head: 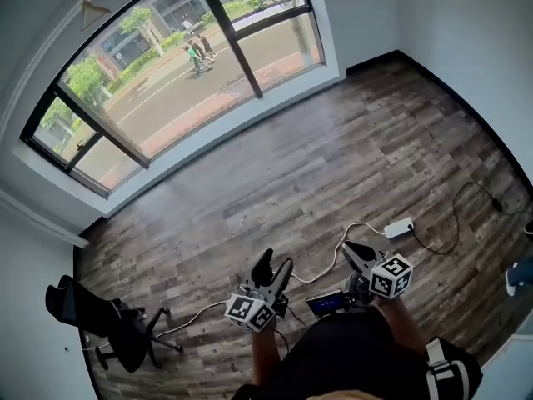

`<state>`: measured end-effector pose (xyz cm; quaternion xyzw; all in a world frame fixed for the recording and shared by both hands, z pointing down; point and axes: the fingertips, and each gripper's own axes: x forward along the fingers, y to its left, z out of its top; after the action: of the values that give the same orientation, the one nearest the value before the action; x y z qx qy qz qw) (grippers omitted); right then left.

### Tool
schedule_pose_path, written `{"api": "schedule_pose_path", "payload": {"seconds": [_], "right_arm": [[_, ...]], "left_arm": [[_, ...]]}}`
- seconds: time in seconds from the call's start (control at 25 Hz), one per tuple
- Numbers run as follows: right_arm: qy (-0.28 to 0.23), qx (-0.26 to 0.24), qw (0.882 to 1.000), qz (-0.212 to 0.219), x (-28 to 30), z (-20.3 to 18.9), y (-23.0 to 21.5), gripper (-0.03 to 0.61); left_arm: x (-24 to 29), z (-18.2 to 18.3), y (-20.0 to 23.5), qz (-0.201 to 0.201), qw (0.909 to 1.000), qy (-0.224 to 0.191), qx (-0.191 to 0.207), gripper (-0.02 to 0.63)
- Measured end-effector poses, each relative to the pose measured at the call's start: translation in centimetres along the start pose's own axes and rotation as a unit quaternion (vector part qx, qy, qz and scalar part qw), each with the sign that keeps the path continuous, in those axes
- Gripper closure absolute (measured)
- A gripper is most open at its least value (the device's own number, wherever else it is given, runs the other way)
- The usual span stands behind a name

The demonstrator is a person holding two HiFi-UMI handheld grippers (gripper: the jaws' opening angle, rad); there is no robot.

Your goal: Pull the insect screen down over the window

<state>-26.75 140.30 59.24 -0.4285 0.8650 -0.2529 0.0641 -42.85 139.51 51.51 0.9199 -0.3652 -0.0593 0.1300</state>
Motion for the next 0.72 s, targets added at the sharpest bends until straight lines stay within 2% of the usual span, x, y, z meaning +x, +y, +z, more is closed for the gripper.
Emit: {"api": "schedule_pose_path", "payload": {"seconds": [0.12, 0.24, 0.52, 0.72], "right_arm": [[-0.012, -0.061, 0.998, 0.019, 2.3, 6.6, -4.4, 0.571], [-0.022, -0.067, 0.997, 0.012, 3.8, 10.5, -8.8, 0.571], [-0.02, -0.036, 0.999, -0.008, 6.2, 13.1, -15.2, 0.571], [-0.055, -0.065, 0.996, -0.038, 9.2, 18.3, -22.0, 0.571]], "left_arm": [[6.2, 2.4, 1.3, 0.004, 0.9997, -0.022, 0.007, 0.331], [11.1, 2.1, 2.8, 0.001, 0.9998, -0.018, -0.004, 0.331], [22.5, 1.9, 6.7, -0.031, 0.9991, -0.005, -0.03, 0.331], [33.1, 3.0, 10.8, -0.071, 0.9967, -0.017, -0.037, 0.331]]}}
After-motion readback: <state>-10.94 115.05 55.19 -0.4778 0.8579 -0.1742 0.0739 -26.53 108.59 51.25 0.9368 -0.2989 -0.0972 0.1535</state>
